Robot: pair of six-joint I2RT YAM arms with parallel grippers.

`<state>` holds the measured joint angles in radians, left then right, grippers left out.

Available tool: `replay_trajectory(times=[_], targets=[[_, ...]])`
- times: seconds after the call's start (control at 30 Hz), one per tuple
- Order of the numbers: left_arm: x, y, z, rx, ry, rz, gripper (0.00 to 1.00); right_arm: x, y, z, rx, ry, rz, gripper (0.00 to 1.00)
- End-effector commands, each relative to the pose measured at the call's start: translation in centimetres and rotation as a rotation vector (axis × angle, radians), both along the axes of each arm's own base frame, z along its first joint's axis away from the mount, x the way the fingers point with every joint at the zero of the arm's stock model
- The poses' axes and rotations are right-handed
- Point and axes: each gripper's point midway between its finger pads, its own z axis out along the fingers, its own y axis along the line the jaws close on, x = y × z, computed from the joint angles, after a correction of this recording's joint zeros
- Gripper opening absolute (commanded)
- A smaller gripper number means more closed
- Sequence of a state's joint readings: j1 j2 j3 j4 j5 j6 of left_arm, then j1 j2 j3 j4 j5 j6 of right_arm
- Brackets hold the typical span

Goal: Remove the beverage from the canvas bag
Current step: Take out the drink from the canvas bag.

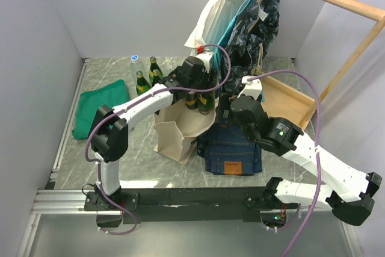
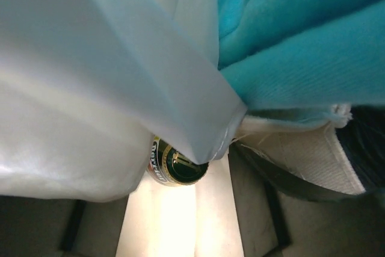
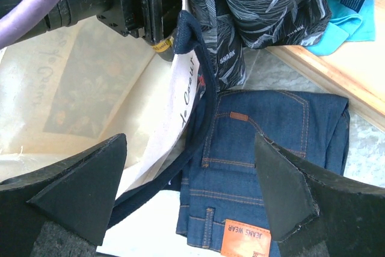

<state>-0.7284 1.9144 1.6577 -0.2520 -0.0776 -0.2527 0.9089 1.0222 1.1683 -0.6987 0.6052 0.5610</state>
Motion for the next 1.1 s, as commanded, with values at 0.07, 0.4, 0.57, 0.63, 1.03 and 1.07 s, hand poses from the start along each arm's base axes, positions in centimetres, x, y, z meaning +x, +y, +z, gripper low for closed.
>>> replay_trajectory(times=[0.07,0.4,0.57,0.63,1.03,1.07], targets=[[0.9,-1.1,3.0,-0.06,-0.059,0.002,0.61,0.2,-0.5,0.5,0.026,-0.018,-0.027,0.92],[0.8,-1.1,2.3,-0.046,-0.048,0.004,0.68,0.2,-0.4,0.3,0.022,-0.015,-0.023,0.92],[0.9,-0.9,1.8,-0.036,-0.04,0.01,0.72,0.3,-0.4,0.2,0.023,-0.014,-0.021,0.92],[0.8,-1.0,1.8,-0.037,-0.041,0.005,0.65,0.3,-0.3,0.3,0.024,-0.016,-0.021,0.92],[0.4,-0.6,1.0,-0.018,-0.021,0.006,0.63,0.5,-0.1,0.2,0.023,-0.011,-0.012,0.92],[0.4,-0.7,1.1,-0.019,-0.02,0.003,0.63,0.5,0.0,0.1,0.022,-0.01,-0.011,0.92]])
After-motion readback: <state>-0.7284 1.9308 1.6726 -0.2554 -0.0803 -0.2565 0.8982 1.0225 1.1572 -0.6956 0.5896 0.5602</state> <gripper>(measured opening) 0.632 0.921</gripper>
